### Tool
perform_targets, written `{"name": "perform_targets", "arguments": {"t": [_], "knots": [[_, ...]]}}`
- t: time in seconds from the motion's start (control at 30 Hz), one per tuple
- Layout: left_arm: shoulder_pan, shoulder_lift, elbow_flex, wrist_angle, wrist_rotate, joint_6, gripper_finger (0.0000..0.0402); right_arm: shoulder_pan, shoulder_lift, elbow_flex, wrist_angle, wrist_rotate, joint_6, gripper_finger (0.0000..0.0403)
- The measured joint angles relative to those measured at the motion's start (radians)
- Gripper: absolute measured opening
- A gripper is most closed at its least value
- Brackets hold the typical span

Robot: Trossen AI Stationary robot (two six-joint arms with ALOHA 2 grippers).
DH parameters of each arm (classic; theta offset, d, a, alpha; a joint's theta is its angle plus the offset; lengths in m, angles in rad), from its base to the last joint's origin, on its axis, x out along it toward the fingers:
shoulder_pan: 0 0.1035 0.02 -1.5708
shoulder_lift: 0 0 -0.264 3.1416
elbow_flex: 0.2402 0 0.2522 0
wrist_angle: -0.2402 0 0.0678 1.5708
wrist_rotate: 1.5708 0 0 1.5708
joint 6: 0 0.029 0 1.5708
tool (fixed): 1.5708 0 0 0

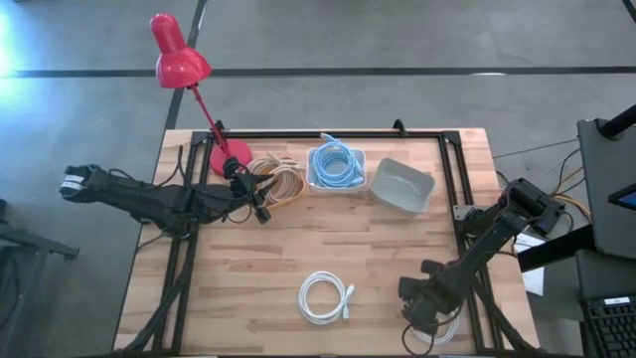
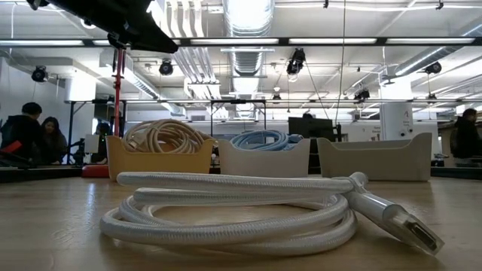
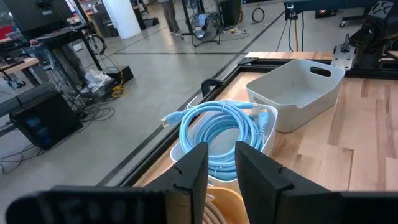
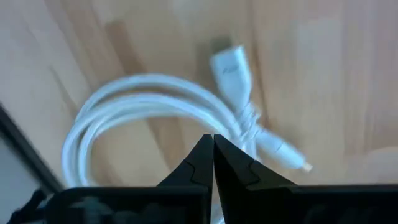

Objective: Pick & Place USB Port
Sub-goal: Put the left white usb cable into the grey bin

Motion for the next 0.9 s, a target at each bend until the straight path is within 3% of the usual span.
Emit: {"name": "perform_targets", "arguments": {"t": [0.13, 0.67, 0.9], "knots": [[0.0, 0.0, 0.0, 0.0, 0.0, -0.015, 0.0096, -0.001, 0.0, 0.0, -0.001, -0.048, -0.049, 0.0008], [0.0, 0.0, 0.0, 0.0, 0.0, -0.013, 0.0096, -0.008, 0.0, -0.049, -0.005, -0.048, -0.218, 0.0008], [0.0, 0.0, 0.0, 0.0, 0.0, 0.008, 0.0096, -0.01, 0.0, -0.049, -0.001, -0.049, -0.184, 0.0008]]}}
